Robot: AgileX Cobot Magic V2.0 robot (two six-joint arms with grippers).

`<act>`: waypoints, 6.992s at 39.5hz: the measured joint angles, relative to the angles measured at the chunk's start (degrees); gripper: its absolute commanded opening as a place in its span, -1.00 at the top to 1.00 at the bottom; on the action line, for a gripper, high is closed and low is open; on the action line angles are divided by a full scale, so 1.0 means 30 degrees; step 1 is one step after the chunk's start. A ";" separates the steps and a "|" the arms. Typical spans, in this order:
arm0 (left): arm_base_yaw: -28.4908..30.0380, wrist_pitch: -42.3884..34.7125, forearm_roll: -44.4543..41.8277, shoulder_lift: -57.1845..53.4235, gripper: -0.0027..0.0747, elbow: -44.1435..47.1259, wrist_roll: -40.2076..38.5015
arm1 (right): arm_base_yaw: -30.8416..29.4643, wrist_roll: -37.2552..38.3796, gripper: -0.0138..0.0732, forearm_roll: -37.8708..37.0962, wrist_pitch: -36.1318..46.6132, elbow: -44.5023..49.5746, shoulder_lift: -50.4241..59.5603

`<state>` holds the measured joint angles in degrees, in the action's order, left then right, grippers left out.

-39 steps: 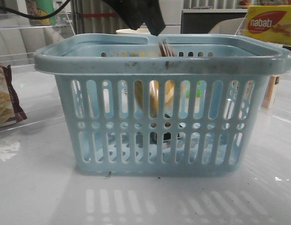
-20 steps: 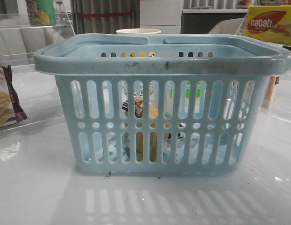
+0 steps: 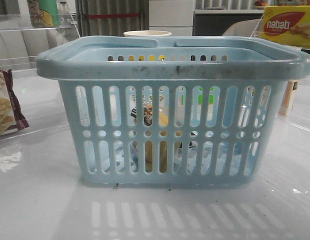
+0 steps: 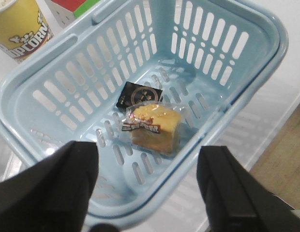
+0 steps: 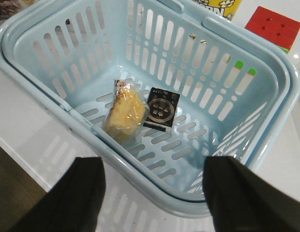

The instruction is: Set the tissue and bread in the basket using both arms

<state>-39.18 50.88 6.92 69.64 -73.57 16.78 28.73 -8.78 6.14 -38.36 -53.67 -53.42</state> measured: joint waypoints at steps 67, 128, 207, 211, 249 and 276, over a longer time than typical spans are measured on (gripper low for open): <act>-0.0032 0.0031 -0.2940 -0.8483 0.58 0.7602 -0.4082 | 0.0000 0.0000 0.55 0.0000 -0.1109 0.0000 0.0000; 1.2832 -1.3082 -0.1524 -2.3094 0.70 2.3076 -0.4060 | 0.0000 0.0000 0.55 0.0000 -0.1153 0.0000 0.0000; 1.2912 -1.5702 -0.1451 -2.3324 0.70 2.4658 -0.4060 | -0.0040 0.0000 0.55 0.0000 -0.1260 0.0112 0.0035; 1.2912 -1.5702 -0.1451 -2.3324 0.70 2.4658 -0.4060 | -0.0720 0.0000 0.55 0.0000 -0.0730 0.0684 0.0402; 1.2912 -1.5719 -0.1451 -2.3324 0.70 2.4658 -0.4060 | -1.0757 0.0000 0.55 -0.0179 0.9213 1.7189 1.7834; 1.2912 -1.5792 -0.1451 -2.3324 0.70 2.4658 -0.4060 | -1.0044 0.0000 0.55 -0.0179 1.1480 1.8453 1.8041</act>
<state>-0.45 3.51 2.57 -0.33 0.41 4.60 -1.40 -8.78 5.60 -3.92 1.69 0.70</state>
